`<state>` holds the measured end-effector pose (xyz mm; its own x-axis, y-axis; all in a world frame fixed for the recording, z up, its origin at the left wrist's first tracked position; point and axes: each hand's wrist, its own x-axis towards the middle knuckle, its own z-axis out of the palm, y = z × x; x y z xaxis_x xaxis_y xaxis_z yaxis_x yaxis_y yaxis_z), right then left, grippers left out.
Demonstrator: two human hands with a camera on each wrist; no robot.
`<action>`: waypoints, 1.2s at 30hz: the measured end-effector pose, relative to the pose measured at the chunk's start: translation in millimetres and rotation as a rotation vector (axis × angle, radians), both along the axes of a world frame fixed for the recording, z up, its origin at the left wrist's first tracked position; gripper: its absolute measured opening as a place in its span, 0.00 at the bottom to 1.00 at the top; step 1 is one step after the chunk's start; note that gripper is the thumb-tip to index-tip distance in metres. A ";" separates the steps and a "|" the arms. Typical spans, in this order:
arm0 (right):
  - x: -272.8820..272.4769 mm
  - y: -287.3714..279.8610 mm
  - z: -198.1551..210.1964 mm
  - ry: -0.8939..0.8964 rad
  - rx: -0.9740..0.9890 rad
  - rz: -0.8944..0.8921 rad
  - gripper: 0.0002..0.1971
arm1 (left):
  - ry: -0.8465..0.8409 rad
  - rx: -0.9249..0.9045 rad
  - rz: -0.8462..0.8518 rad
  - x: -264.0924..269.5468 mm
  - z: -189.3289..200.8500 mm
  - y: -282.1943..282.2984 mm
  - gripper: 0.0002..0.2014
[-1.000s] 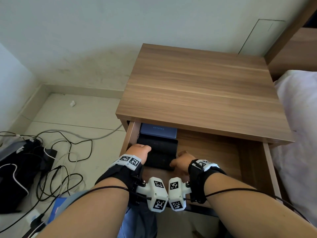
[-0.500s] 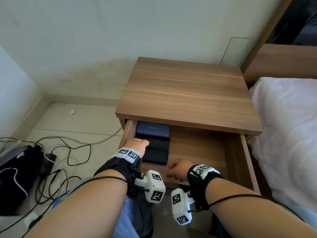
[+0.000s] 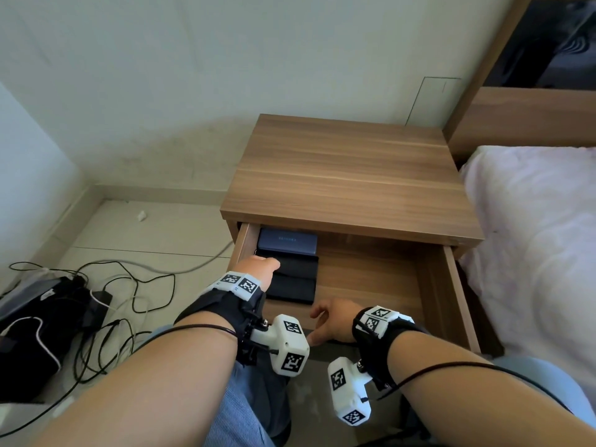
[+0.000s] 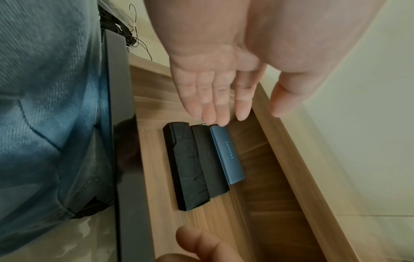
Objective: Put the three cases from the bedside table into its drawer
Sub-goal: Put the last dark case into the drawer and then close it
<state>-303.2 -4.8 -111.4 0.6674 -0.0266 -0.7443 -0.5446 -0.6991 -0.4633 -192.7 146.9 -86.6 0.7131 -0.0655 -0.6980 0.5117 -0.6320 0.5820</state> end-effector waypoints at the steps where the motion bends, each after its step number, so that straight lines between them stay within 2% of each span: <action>1: 0.9 -0.1 1.0 -0.013 -0.010 0.004 0.36 | -0.001 0.002 -0.001 0.5 0.0 -0.5 0.06; 7: 14.1 0.6 5.6 -0.062 -0.094 0.035 0.40 | -0.017 -0.003 0.004 1.1 5.9 -2.9 0.07; 9: 20.4 -0.4 4.6 -0.082 -0.130 0.023 0.42 | -0.033 -0.014 0.016 1.9 8.1 -3.3 0.10; 13: 33.9 -5.1 9.8 -0.132 -0.225 -0.003 0.40 | -0.050 -0.005 0.017 9.6 8.0 -3.4 0.12; 17: 48.0 -12.8 20.0 -0.273 -0.425 0.021 0.38 | -0.038 -0.021 -0.007 19.0 4.9 -5.1 0.09; 22: 69.7 -27.1 26.9 -0.490 -0.694 0.027 0.45 | -0.040 -0.028 -0.023 33.1 3.2 -12.3 0.07; 26: 92.2 -33.4 24.5 -0.599 -0.794 0.085 0.48 | -0.076 -0.037 -0.031 45.5 2.9 -21.8 0.07; 30: 112.5 -41.7 24.0 -0.600 -0.837 0.092 0.40 | -0.099 -0.047 -0.009 59.7 -2.5 -27.7 0.11; 36: 124.4 -48.5 12.9 -0.649 -0.886 0.110 0.28 | -0.093 -0.045 -0.019 69.4 -6.4 -29.9 0.06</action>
<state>-178.7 -53.3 -98.4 0.9558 -0.2940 0.0014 -0.2937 -0.9546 0.0505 -123.3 117.1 -93.0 0.7732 -0.1095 -0.6246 0.4418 -0.6136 0.6545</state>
